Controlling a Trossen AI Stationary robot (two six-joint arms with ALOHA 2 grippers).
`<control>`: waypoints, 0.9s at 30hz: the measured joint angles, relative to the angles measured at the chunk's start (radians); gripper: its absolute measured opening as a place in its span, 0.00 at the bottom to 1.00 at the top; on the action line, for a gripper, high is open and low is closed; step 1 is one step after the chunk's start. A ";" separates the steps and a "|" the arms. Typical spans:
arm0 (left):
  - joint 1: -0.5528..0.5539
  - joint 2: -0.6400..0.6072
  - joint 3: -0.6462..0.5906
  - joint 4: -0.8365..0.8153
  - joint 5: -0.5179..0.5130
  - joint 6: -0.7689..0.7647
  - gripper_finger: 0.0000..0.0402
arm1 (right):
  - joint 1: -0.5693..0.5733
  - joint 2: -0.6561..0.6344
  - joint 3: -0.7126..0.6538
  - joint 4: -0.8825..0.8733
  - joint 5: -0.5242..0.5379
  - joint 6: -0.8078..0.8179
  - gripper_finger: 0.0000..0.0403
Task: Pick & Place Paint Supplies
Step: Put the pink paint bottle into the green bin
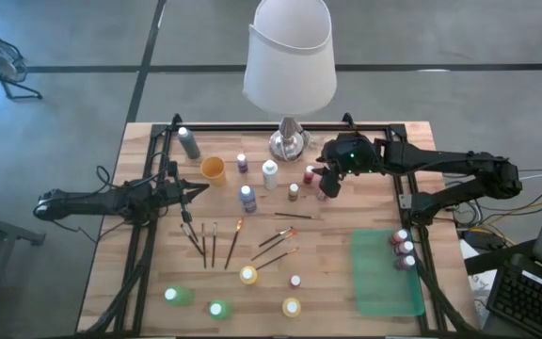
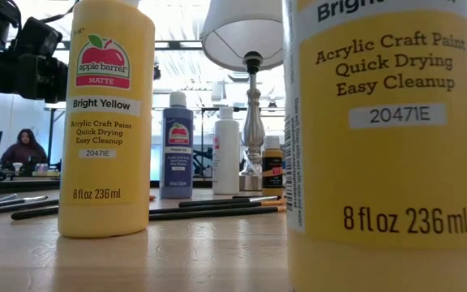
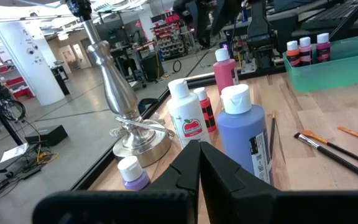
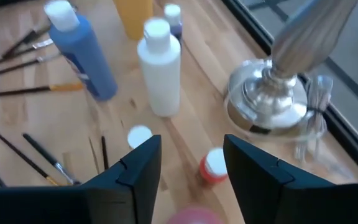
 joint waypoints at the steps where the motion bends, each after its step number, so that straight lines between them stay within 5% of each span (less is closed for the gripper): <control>1: 0.000 0.000 0.000 0.000 0.000 0.000 0.03 | 0.000 0.000 0.000 0.005 -0.009 -0.002 0.41; 27: 0.001 0.000 0.000 0.000 0.000 0.000 0.03 | -0.055 0.185 -0.007 -0.010 -0.012 0.032 0.53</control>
